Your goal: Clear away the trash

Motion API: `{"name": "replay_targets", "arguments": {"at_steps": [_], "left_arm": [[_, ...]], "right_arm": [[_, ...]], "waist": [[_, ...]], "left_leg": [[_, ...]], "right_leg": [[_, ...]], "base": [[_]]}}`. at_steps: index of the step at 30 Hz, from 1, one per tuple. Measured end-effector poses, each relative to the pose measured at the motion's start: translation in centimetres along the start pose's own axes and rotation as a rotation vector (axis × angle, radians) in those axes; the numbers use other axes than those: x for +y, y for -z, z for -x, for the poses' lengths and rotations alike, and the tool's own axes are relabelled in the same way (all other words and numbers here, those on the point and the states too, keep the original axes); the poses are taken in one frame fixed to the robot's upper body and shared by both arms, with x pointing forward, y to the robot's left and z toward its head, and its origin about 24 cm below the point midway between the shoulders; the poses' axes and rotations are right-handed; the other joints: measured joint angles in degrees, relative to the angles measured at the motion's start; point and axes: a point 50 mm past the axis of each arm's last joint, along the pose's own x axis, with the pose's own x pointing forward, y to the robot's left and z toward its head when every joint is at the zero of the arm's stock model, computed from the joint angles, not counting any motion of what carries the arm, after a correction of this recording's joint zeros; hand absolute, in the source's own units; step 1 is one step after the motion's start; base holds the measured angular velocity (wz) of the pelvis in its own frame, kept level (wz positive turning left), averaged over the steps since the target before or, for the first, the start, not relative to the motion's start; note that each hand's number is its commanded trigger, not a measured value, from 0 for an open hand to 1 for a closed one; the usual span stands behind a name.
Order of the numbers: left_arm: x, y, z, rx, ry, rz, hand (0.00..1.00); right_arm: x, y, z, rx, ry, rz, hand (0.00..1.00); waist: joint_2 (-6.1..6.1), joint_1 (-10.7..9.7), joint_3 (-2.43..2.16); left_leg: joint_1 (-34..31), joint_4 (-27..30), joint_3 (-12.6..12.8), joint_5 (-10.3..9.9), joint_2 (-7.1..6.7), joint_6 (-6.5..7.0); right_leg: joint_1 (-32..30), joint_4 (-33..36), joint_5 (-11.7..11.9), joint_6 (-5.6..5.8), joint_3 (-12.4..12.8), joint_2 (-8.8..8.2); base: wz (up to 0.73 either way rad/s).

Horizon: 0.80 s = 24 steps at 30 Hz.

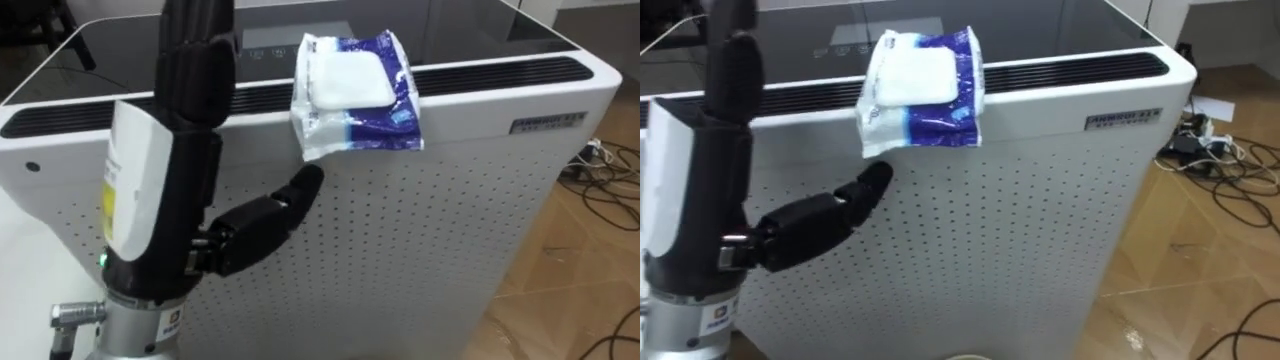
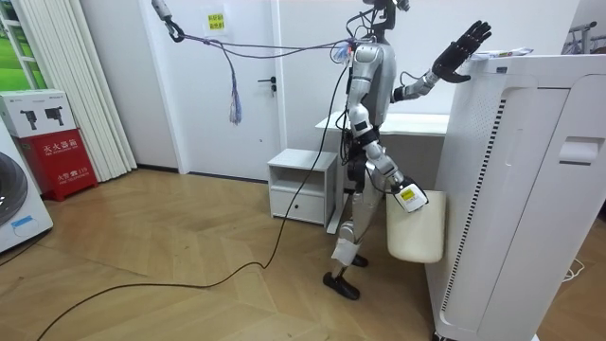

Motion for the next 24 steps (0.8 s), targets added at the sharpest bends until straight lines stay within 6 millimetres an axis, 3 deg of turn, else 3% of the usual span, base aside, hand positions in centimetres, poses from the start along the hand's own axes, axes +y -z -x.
{"name": "replay_targets", "arguments": {"at_steps": [16,24], "left_arm": [[-0.9,-0.1,0.1,-0.009,0.221,0.011,0.0],[-0.9,-0.1,0.0,-0.021,0.237,0.001,0.0]], "right_arm": [[-0.5,-1.0,0.0,-0.04,-0.019,0.032,1.0],[-0.6,-1.0,0.1,-0.04,-0.022,0.035,1.0]], "waist": [[1.04,-0.3,0.12],[2.0,-0.89,0.24]], "left_leg": [[0.67,-0.68,0.37,0.21,0.33,-0.33],[1.21,-0.7,0.87,0.21,0.35,-0.32]], "right_leg": [[0.29,-0.06,0.33,-0.31,0.48,0.39],[0.47,-0.01,0.5,-0.27,1.1,0.44]], "base": [[-0.01],[-0.03]]}}
